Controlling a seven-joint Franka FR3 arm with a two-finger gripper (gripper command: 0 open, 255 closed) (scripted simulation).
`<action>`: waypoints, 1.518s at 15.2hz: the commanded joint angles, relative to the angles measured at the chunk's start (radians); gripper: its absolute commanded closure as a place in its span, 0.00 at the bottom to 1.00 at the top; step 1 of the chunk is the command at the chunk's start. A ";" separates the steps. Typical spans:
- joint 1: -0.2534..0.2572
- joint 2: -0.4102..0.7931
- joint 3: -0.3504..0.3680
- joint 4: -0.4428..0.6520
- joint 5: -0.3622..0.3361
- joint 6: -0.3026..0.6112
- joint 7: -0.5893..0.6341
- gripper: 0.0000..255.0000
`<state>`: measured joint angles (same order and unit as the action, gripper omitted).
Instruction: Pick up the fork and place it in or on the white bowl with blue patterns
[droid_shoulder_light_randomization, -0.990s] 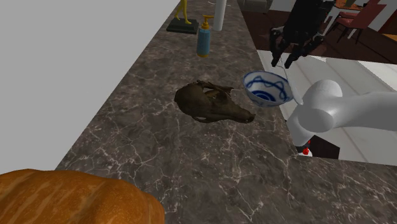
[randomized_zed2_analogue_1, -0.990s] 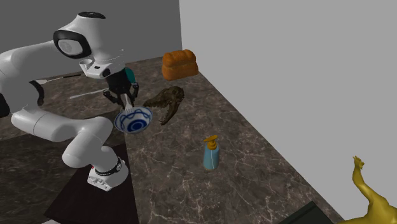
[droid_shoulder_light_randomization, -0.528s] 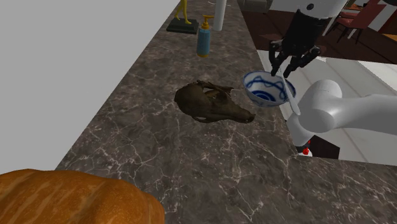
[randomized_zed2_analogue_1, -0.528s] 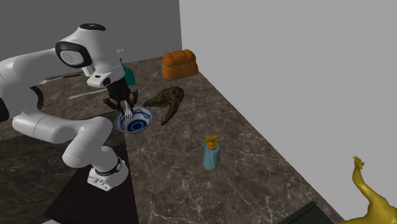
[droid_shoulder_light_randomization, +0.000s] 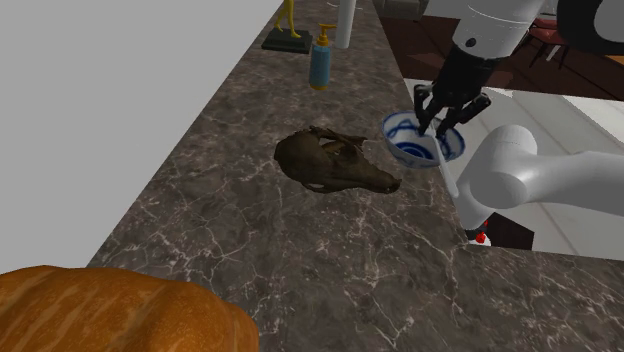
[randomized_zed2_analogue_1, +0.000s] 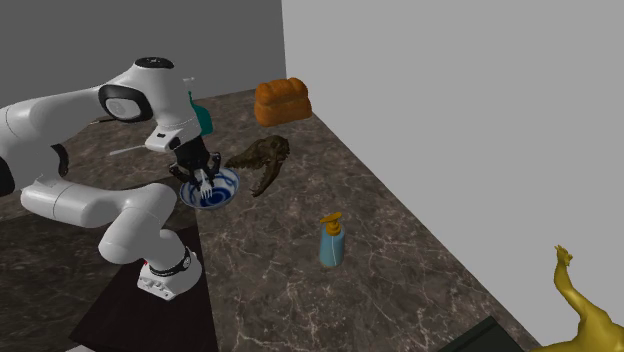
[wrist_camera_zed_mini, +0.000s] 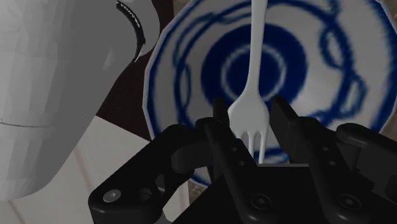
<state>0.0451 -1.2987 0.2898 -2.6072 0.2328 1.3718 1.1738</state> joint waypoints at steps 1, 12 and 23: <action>0.002 -0.006 0.001 -0.009 0.001 0.003 0.000 1.00; 0.002 -0.006 0.001 -0.009 0.001 0.003 0.000 0.00; -0.016 0.067 -0.024 0.148 -0.024 -0.080 0.004 0.00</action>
<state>0.0287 -1.2320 0.2662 -2.4598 0.2085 1.2920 1.1779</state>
